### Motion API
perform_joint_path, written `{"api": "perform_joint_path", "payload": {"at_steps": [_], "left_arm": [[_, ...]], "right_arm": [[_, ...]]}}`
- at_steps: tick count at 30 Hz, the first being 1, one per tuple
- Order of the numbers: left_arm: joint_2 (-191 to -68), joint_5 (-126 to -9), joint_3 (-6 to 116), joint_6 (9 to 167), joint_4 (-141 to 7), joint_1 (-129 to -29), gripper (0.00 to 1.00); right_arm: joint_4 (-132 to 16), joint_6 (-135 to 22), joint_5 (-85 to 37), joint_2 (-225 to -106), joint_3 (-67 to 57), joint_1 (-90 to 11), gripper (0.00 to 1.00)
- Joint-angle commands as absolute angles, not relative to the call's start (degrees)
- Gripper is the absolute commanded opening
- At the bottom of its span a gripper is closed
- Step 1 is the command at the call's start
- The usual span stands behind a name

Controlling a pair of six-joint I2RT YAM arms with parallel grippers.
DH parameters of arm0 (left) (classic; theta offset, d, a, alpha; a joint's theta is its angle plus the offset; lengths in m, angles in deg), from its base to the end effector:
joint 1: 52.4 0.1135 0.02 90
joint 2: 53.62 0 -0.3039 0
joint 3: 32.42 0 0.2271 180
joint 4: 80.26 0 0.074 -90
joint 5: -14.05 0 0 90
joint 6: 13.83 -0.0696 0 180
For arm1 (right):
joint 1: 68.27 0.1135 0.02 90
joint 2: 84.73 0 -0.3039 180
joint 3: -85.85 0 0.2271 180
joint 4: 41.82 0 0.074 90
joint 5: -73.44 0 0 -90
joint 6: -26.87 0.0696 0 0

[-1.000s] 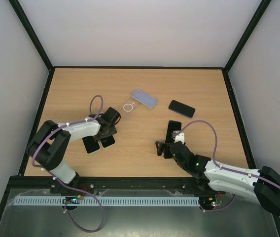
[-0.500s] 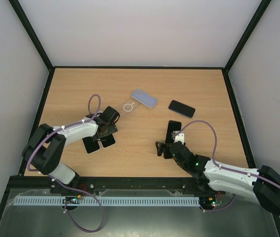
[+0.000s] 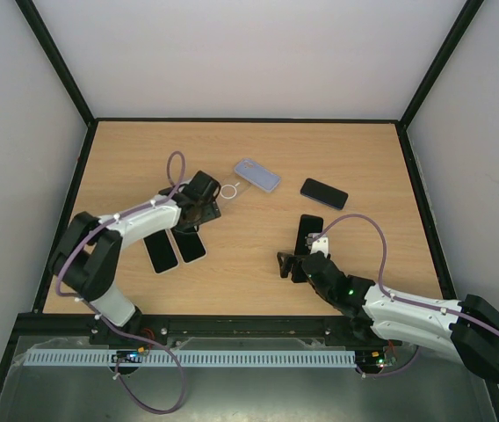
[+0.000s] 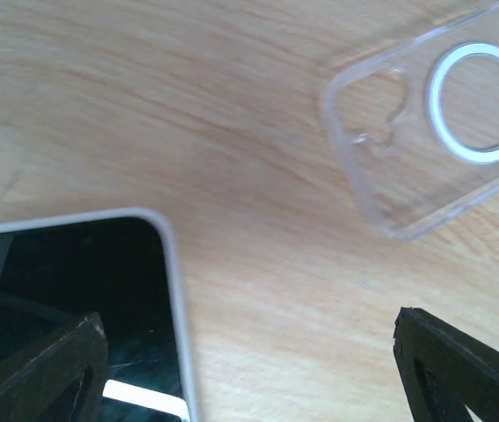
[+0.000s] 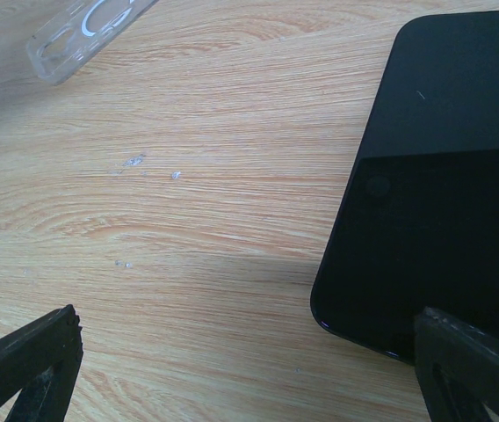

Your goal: Put the phone into the phone case

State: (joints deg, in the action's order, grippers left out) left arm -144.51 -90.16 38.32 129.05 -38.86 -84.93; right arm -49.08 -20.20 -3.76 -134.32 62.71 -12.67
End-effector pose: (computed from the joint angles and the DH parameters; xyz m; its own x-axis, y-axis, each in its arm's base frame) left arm 0.2666 -0.1498 0.2147 -0.7844 -0.4165 -0.4596 -0.3360 0.9082 -0.2496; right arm 0.0943 0.1104 0.1650 -0.7067 0.1435 -0.6928 -0.2993 0.8266 0.4766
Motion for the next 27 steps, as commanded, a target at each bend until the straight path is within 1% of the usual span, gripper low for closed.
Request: {"api": "perform_joint_path", "payload": {"at_steps": [1,7,19,21,22,27], "left_arm": [[-150.61,-87.38,43.48,127.35,-40.77,-84.53,0.88],[-157.75,-87.44,49.69,126.47,-40.63,-83.7,0.79],[-165.26,-88.0,53.4,125.44,-41.35,-83.51,0.52],[-166.05,-87.99,53.6,125.26,-41.06,-83.42,0.43],[-166.24,-87.99,53.35,125.17,-41.04,-83.42,0.41],[-165.75,-87.25,50.52,124.04,-41.76,-83.39,0.22]], "right_arm": [[-48.36,-19.54,-1.81,-134.33,63.11,-12.53,0.99],[-48.43,-19.5,-1.71,-134.03,63.19,-12.54,0.99],[-48.27,-19.46,-1.92,-134.32,63.22,-12.51,0.99],[-48.26,-19.45,-1.93,-134.39,63.2,-12.49,0.99],[-48.27,-19.45,-1.97,-134.39,63.23,-12.46,0.99],[-48.26,-19.36,-1.84,-134.3,63.16,-12.5,0.99]]}}
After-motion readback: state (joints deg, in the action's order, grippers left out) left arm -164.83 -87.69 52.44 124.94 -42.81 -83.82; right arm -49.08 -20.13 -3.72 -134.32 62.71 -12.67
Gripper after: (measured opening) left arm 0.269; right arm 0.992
